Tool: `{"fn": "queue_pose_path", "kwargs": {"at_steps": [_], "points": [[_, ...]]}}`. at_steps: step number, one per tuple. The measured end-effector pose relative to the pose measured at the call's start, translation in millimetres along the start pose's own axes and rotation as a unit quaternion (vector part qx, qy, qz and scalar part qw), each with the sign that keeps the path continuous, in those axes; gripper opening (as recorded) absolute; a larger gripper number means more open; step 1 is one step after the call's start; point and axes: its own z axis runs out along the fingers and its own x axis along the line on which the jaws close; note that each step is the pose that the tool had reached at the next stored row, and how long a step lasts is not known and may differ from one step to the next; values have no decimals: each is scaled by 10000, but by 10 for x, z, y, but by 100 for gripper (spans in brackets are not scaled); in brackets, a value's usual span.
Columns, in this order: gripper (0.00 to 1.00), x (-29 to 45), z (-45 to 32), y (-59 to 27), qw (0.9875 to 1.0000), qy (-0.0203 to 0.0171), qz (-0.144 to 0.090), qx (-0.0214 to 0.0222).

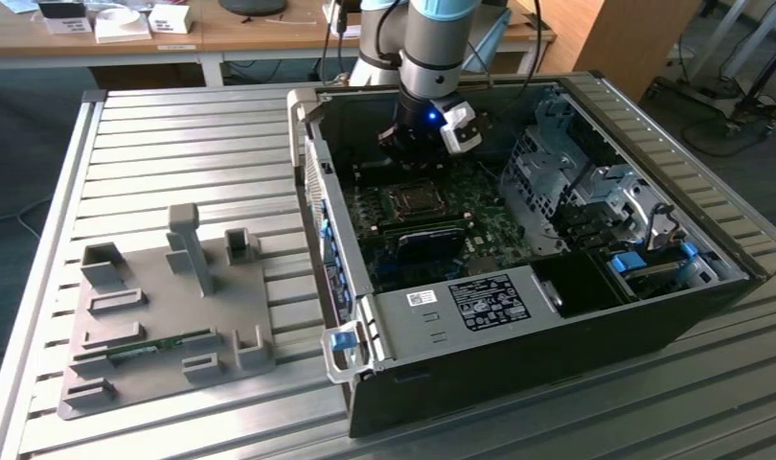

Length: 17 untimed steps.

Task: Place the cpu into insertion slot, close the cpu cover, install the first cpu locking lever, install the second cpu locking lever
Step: 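Install the first cpu locking lever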

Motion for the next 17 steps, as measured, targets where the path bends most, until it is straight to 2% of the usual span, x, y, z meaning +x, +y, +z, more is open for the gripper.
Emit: {"fn": "queue_pose_path", "kwargs": {"at_steps": [6,17], "points": [[11,2,23,-4,10000,-10,29,25],[11,1,11,-1,10000,-13,44,31]]}}
